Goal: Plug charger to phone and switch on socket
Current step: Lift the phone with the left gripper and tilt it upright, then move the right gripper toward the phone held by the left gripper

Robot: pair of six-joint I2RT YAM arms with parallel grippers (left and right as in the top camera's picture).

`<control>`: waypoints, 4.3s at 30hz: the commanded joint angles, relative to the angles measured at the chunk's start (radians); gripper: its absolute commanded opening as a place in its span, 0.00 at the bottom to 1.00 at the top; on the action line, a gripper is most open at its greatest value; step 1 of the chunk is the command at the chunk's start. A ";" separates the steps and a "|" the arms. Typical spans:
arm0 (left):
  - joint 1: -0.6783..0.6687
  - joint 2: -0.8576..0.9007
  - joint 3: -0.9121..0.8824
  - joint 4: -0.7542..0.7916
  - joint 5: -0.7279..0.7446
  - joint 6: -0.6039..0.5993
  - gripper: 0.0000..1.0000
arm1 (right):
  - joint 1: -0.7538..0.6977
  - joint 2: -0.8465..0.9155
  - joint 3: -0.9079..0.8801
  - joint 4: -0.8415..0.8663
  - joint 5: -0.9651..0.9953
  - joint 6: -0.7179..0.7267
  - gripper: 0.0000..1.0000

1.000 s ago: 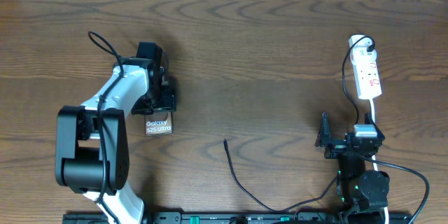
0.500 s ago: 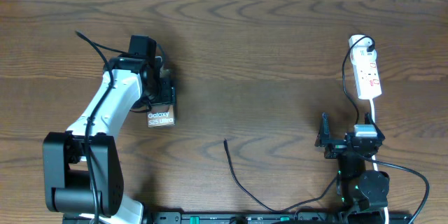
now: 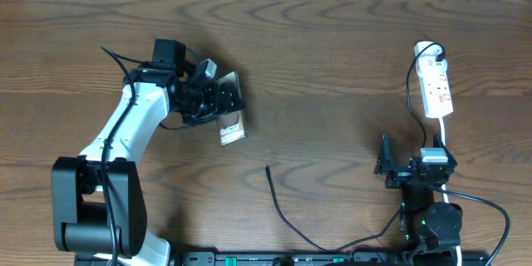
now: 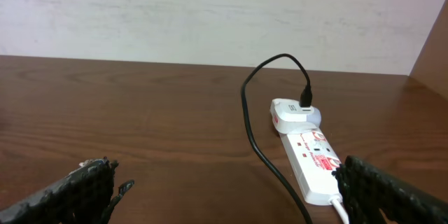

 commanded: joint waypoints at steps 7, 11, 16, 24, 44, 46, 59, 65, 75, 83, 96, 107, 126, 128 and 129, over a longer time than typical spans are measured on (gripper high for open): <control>0.002 -0.032 0.029 0.062 0.325 -0.490 0.07 | -0.005 -0.006 -0.002 -0.003 0.016 0.014 0.99; 0.002 -0.032 0.029 0.140 0.431 -0.616 0.07 | -0.005 -0.006 -0.002 -0.003 0.016 0.014 0.99; 0.002 -0.032 0.029 0.161 0.500 -0.828 0.07 | -0.005 -0.006 -0.002 -0.003 0.016 0.014 0.99; 0.003 -0.032 0.029 0.185 0.544 -1.022 0.07 | -0.005 -0.006 -0.002 -0.003 0.016 0.014 0.99; 0.045 -0.032 0.029 0.266 0.713 -1.044 0.08 | -0.005 -0.006 -0.002 -0.003 0.016 0.014 0.99; 0.050 -0.032 0.029 0.266 0.713 -1.044 0.07 | -0.005 -0.006 -0.002 -0.003 0.016 0.014 0.99; 0.052 -0.032 0.029 0.266 0.712 -1.044 0.07 | -0.005 -0.006 -0.002 -0.003 0.016 0.014 0.99; 0.052 -0.032 0.029 0.271 0.679 -1.023 0.08 | -0.005 -0.006 -0.002 -0.003 0.016 0.014 0.99; 0.052 -0.032 0.028 0.295 0.450 -0.795 0.07 | -0.005 -0.006 -0.002 -0.003 0.016 0.014 0.99; 0.052 -0.032 0.027 0.246 0.176 -0.713 0.07 | -0.005 -0.006 -0.002 -0.003 0.016 0.014 0.99; 0.051 -0.031 0.026 0.117 -0.085 -0.714 0.07 | -0.005 -0.006 -0.002 0.003 0.058 -0.001 0.99; 0.051 -0.031 0.026 0.096 -0.085 -0.723 0.07 | -0.005 -0.006 0.014 0.272 -0.150 0.068 0.99; 0.051 -0.031 0.026 0.111 -0.097 -0.904 0.08 | 0.003 1.091 0.871 -0.237 -0.755 0.348 0.99; 0.049 -0.031 0.026 0.111 -0.126 -0.964 0.07 | 0.026 1.240 0.930 -0.226 -0.796 0.349 0.99; 0.048 -0.031 0.026 0.111 -0.137 -0.990 0.07 | 0.037 1.295 0.947 -0.214 -0.806 0.352 0.99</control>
